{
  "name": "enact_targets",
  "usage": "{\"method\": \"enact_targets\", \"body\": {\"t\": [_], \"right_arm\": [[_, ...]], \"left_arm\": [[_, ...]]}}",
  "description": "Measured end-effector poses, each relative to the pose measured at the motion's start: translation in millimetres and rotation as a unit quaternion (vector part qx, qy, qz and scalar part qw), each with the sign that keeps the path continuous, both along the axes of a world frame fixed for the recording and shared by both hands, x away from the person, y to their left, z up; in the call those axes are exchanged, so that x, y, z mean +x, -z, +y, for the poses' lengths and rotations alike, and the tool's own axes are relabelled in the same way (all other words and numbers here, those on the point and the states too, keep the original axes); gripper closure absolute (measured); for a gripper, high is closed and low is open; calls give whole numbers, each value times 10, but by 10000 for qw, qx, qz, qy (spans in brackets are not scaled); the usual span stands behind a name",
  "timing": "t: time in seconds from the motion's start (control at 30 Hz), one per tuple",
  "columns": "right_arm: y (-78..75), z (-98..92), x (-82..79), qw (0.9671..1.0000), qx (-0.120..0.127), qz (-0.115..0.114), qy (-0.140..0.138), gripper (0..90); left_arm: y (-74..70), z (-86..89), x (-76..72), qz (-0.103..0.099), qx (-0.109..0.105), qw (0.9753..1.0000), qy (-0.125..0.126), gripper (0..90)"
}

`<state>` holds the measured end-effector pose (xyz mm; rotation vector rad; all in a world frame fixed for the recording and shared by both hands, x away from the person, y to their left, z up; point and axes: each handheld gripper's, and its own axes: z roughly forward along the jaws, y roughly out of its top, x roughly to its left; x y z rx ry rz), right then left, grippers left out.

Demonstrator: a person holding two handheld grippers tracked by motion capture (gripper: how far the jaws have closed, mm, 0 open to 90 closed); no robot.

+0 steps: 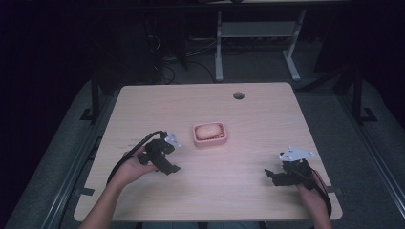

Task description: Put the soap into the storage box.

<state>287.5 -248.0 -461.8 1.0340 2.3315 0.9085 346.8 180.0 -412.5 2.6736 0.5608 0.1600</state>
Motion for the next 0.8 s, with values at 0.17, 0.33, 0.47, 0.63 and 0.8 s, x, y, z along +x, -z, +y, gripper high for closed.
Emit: {"method": "enact_targets", "body": {"t": [0.17,0.33,0.47,0.63,0.8], "right_arm": [[-4,-4,-4,10000,-9,-43,4,138],[-22,-32,-16,9999,37,-125,82,138],[-24,-43,-20,9998,49,-131,122,138],[-23,-34,-27,9998,34,-129,119,138],[-25,-37,-36,9998,25,-154,122,138]], "left_arm": [[30,61,-45,-1,-46,10000,-57,245],[70,121,-88,17,-85,9999,-107,245],[81,172,-115,6,-90,9999,-112,245],[68,224,-170,-37,-132,9998,-129,245],[67,287,-229,-53,-173,9996,-200,245]]}}
